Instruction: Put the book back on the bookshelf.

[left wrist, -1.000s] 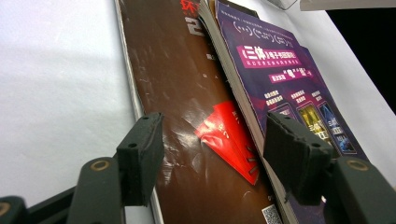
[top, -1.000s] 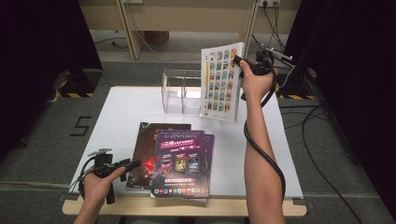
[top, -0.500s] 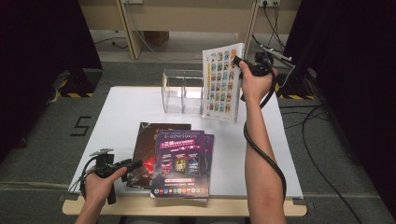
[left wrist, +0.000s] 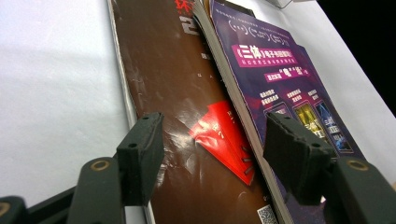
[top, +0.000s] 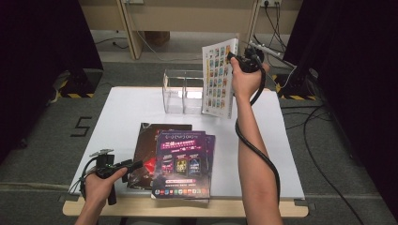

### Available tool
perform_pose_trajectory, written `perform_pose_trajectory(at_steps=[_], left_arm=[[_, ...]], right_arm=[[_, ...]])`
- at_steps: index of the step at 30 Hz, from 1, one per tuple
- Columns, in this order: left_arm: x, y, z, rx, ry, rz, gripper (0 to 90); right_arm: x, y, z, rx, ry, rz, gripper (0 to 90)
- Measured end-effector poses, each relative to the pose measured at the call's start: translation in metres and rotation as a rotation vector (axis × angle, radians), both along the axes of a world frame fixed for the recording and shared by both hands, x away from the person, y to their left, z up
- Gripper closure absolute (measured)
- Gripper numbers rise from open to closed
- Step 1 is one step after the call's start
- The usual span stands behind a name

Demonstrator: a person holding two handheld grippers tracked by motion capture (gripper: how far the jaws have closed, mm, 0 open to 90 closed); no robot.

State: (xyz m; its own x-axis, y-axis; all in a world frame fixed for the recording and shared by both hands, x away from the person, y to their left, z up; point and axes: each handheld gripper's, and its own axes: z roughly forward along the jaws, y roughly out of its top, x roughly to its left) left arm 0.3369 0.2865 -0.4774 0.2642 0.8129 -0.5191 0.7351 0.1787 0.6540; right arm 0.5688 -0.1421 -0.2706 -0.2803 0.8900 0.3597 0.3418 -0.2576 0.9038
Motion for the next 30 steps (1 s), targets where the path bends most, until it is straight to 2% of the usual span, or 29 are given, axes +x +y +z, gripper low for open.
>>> perform_pose_trajectory(at_steps=[13, 21, 27, 30], left_arm=[[0.0, 0.001, 0.0, -0.004, -0.001, 0.0, 37.4], [0.0, 0.0, 0.001, -0.012, -0.001, -0.006, 37.4], [0.0, 0.002, 0.001, -0.015, -0.001, 0.004, 37.4], [-0.001, 0.003, 0.001, -0.016, -0.003, 0.008, 37.5]], right_arm=[[0.012, 0.015, -0.002, -0.011, -0.012, -0.009, 74.0], [0.018, 0.017, 0.0, -0.008, -0.013, -0.008, 74.0], [0.023, 0.018, 0.0, -0.026, -0.015, -0.013, 74.0], [0.024, 0.018, 0.0, -0.019, -0.009, -0.012, 74.0]])
